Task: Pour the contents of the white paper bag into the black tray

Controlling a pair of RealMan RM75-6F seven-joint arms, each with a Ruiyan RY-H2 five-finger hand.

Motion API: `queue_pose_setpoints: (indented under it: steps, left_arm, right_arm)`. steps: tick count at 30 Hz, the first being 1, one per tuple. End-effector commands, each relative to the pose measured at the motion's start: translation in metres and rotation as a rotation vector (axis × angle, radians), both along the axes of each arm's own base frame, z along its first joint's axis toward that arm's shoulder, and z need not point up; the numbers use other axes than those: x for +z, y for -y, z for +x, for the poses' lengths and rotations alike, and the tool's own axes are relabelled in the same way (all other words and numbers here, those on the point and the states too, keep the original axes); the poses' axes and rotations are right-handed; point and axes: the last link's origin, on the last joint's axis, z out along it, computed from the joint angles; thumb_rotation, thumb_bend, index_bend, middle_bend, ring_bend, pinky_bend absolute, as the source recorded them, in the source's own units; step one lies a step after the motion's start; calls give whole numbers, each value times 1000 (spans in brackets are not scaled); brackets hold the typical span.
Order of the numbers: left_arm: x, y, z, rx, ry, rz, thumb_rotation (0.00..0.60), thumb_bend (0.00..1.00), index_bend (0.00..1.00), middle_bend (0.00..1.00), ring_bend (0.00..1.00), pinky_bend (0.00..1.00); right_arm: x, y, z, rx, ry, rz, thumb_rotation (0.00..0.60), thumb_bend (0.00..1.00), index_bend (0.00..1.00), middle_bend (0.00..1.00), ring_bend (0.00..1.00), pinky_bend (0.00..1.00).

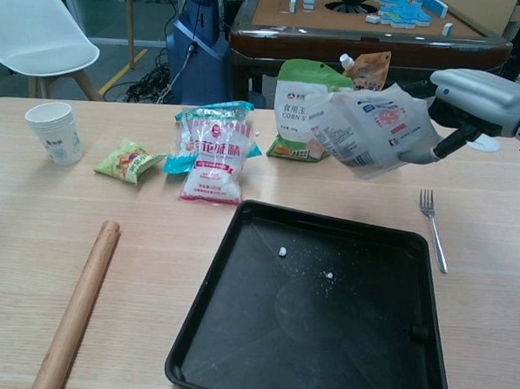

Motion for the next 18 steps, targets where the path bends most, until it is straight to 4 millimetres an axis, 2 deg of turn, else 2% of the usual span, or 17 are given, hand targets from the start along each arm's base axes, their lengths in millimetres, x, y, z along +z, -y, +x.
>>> queue_pose_setpoints:
  steps: [1, 11, 18]
  left_arm:
    - [0, 0, 0, 1, -1, 0, 600, 257, 99, 129, 156, 59]
    - [1, 2, -1, 8, 0, -1, 600, 257, 99, 129, 156, 59]
    - [2, 2, -2, 13, -3, 2, 600, 257, 98, 129, 156, 59]
  right_arm:
    - [-10, 0, -10, -101, 175, -17, 600, 649, 986, 943, 888, 958]
    - [-36, 2, -24, -288, 365, 62, 600, 649, 985, 943, 884, 958]
    - [-51, 6, -25, -371, 476, 127, 600, 649, 985, 943, 881, 955]
